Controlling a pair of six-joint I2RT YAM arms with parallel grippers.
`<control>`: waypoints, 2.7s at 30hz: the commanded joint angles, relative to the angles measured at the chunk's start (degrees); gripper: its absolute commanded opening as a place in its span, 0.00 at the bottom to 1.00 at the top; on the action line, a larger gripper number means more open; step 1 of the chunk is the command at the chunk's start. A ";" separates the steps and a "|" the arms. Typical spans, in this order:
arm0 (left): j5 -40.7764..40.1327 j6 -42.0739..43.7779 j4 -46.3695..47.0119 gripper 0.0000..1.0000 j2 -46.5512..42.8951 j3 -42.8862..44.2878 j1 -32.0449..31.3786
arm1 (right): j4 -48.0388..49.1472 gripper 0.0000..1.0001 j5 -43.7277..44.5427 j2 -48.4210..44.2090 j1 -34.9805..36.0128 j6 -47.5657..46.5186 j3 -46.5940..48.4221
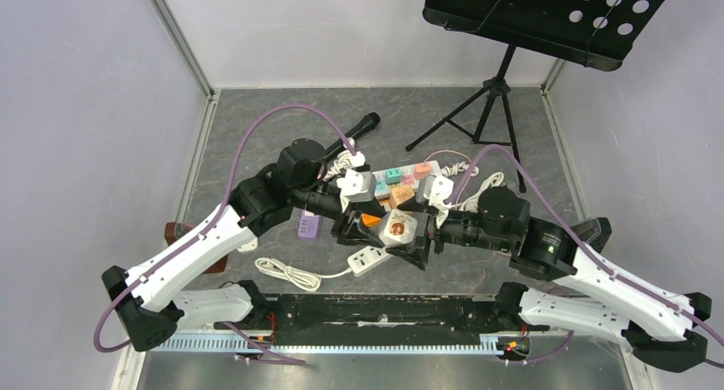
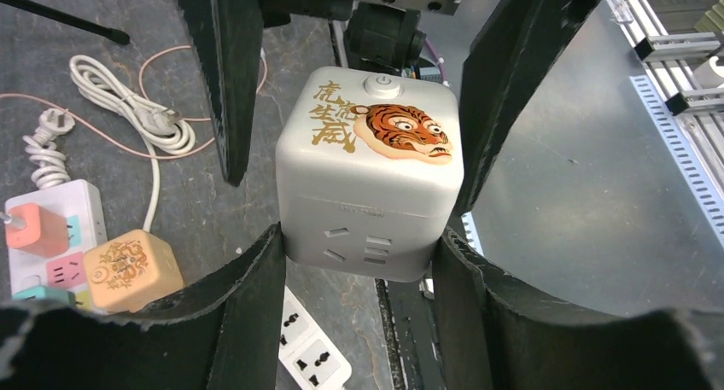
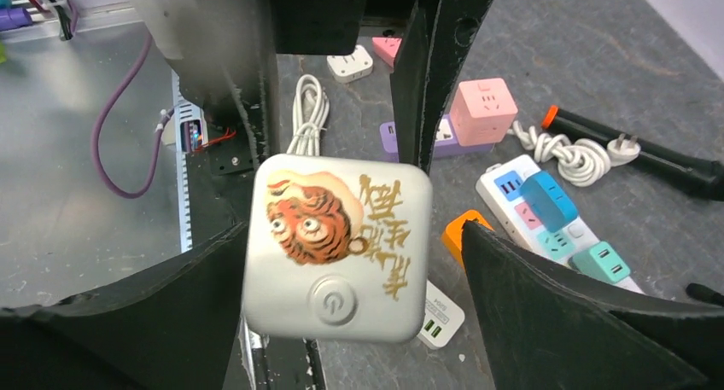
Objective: Insert the plug
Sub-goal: Insert the plug into the socket.
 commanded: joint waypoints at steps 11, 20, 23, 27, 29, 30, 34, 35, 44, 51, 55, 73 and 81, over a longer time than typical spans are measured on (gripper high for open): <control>-3.71 3.52 -4.51 0.30 -0.94 2.42 0.04 | 1.72 0.00 2.66 1.54 0.09 1.62 2.85; -38.74 -11.38 3.87 0.70 -8.55 -5.29 0.48 | 0.44 0.00 9.55 0.39 0.09 3.51 0.59; -49.69 -18.95 3.63 0.70 -12.33 -8.30 0.57 | 2.65 0.00 12.70 0.90 0.09 6.51 -3.46; -60.63 -33.46 3.61 0.70 -16.02 -14.62 0.61 | 14.98 0.00 15.66 3.66 0.18 10.01 -15.47; -61.42 -39.55 2.45 0.69 -16.26 -17.50 0.56 | 21.15 0.00 16.93 5.34 0.26 12.26 -20.43; -62.13 -42.07 1.84 0.67 -16.18 -18.70 0.57 | 24.77 0.00 17.41 6.07 0.47 13.21 -22.42; -64.77 -51.29 0.60 0.62 -16.36 -23.38 0.57 | 32.98 0.00 20.57 10.06 1.69 14.46 -27.26; -65.27 -52.07 0.91 0.62 -16.77 -24.82 0.64 | 34.12 0.00 20.66 11.13 1.97 14.22 -27.74; -65.72 -55.06 5.77 0.61 -19.23 -31.70 1.09 | 39.62 0.00 22.56 18.87 3.32 15.60 -28.22; -67.54 -54.49 4.36 0.61 -20.05 -31.51 1.09 | 40.01 0.00 25.08 24.17 4.37 15.74 -27.08; -67.66 -54.24 4.66 0.61 -20.66 -31.74 1.18 | 40.76 0.00 25.06 25.78 4.58 15.62 -27.25; -68.45 -52.88 3.99 0.60 -21.11 -31.26 1.37 | 31.98 0.00 25.82 33.84 4.66 15.25 -20.37; -68.99 -52.89 3.33 0.61 -21.88 -31.12 1.52 | 26.30 0.00 27.31 35.21 4.66 13.93 -14.33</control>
